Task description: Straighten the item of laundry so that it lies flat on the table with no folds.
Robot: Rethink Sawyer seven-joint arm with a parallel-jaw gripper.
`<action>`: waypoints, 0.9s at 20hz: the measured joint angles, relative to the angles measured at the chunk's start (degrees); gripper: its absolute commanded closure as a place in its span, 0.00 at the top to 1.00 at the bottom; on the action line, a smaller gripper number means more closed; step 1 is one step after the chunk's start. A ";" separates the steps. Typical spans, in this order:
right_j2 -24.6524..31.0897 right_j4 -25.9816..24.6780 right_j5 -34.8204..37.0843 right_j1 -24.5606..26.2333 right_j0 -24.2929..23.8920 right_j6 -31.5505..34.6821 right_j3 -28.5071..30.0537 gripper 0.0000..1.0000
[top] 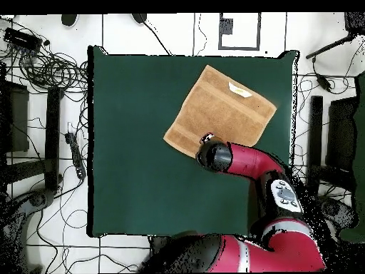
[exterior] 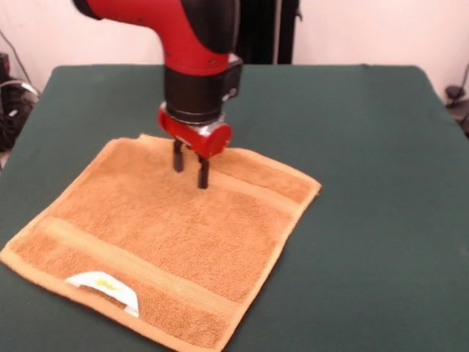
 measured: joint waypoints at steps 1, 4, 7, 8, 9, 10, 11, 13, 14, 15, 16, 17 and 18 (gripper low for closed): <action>1.33 -2.09 -0.34 -0.32 -1.49 -0.14 0.12 1.00; 7.03 -9.12 -0.26 -1.24 -7.65 -0.98 0.26 1.00; 11.31 -14.14 0.70 -1.80 -11.88 -2.51 0.11 1.00; 11.99 -15.23 0.95 -1.85 -12.51 -2.95 0.00 1.00; 12.40 -15.95 1.13 -1.88 -12.85 -3.22 -0.08 1.00; 12.81 -16.67 1.31 -1.92 -13.19 -3.49 -0.16 1.00; 14.04 -18.66 2.14 -1.99 -13.87 -4.25 -0.42 1.00; 14.65 -19.61 2.93 -2.00 -14.16 -4.84 -0.60 1.00; 15.12 -20.19 3.66 -2.02 -14.34 -5.25 -0.76 1.00; 15.67 -20.81 4.54 -2.02 -14.58 -5.56 -0.99 1.00; 15.80 -20.99 4.75 -2.02 -14.63 -5.60 -1.05 1.00; 16.13 -21.46 5.26 -2.02 -14.76 -5.61 -1.20 1.00; 16.26 -21.74 5.44 -2.01 -14.77 -5.61 -1.28 1.00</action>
